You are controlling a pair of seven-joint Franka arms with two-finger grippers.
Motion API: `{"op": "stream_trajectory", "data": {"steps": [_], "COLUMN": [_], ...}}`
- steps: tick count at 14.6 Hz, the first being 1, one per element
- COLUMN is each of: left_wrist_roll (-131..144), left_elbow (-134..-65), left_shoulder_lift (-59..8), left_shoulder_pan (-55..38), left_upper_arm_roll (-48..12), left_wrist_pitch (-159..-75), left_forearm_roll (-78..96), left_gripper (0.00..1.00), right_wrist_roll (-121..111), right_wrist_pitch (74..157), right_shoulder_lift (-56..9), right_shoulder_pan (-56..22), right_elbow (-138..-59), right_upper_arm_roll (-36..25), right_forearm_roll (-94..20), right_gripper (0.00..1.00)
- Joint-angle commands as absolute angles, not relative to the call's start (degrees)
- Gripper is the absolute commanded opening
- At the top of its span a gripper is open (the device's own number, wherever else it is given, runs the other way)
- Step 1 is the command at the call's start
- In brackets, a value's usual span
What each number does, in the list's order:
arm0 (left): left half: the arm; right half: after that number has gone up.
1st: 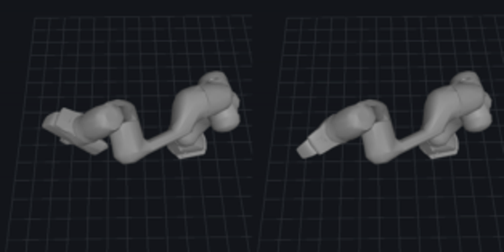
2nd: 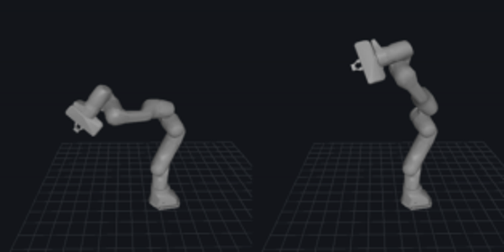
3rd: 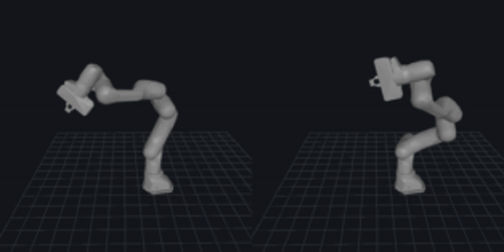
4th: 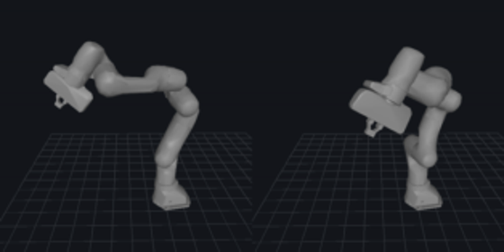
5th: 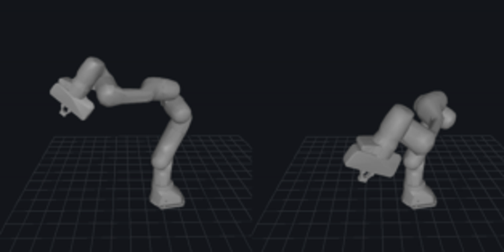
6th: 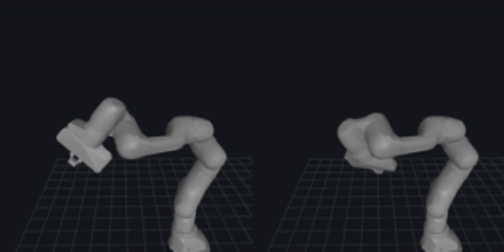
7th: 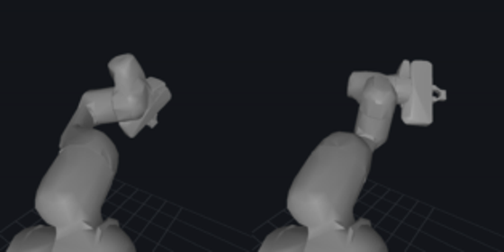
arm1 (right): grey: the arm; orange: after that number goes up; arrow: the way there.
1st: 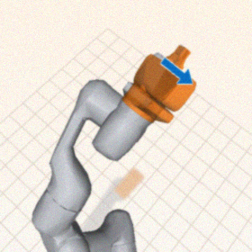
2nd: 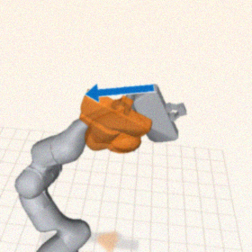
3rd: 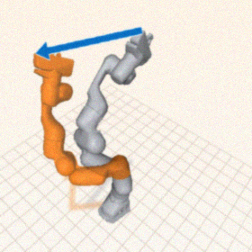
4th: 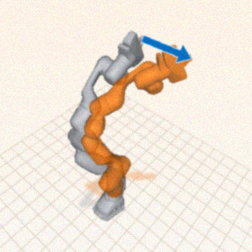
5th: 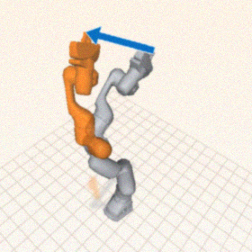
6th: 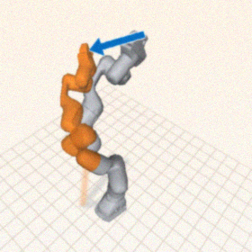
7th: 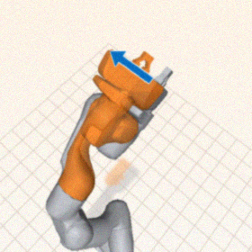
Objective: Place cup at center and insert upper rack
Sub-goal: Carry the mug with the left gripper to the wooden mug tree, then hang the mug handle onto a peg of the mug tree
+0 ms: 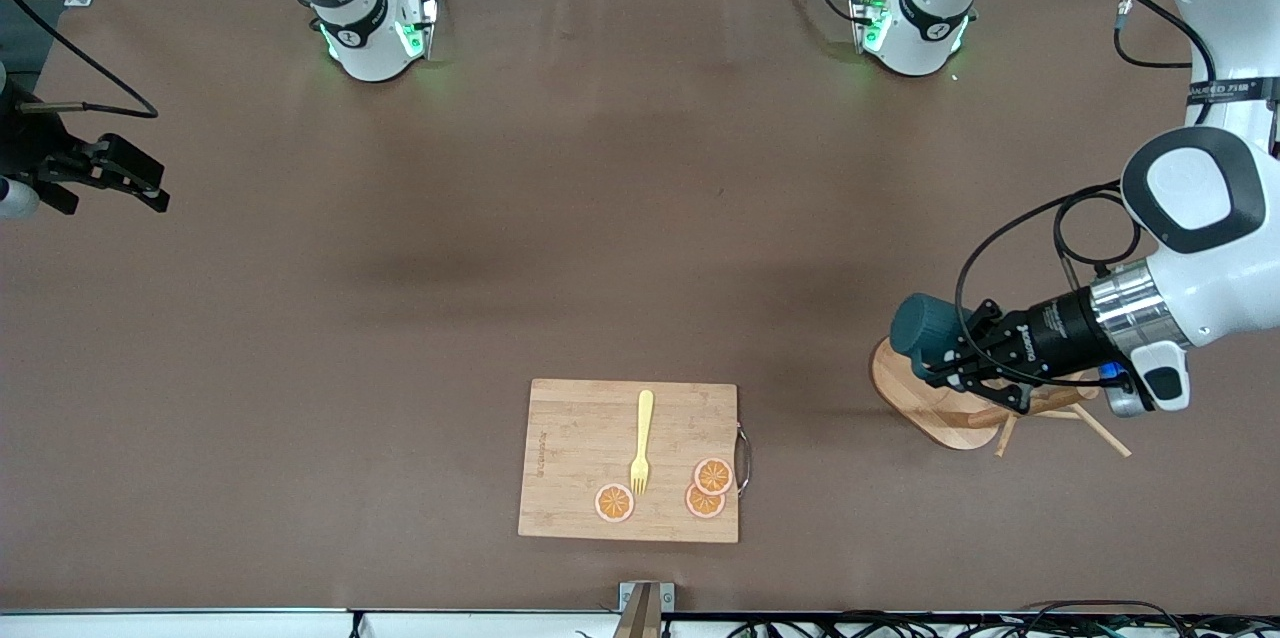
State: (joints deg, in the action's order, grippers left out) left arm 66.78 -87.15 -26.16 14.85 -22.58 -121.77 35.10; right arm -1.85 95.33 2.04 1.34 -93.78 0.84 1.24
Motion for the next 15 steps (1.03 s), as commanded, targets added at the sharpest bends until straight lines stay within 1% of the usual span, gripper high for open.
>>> {"op": "stream_trajectory", "data": {"steps": [1,15], "left_wrist_roll": [63.2,57.31], "left_elbow": [-86.92,-86.57], "left_shoulder_lift": [-27.51,-30.23], "left_shoulder_pan": [16.08,20.47], "left_upper_arm_roll": [-23.12,-22.85], "left_wrist_pitch": [-123.4,-125.33], "left_forearm_roll": [36.48,36.56], "left_gripper": [0.01,0.02], "right_wrist_roll": [-1.76,-1.67], "right_wrist_pitch": [95.28,94.75], "right_shoulder_lift": [3.08,2.46], "right_shoulder_pan": [2.02,1.67], "right_elbow": [-93.96,-92.46], "right_upper_arm_roll": [1.23,1.41], "right_forearm_roll": [1.32,1.41], "right_gripper": [1.0,1.0]}}
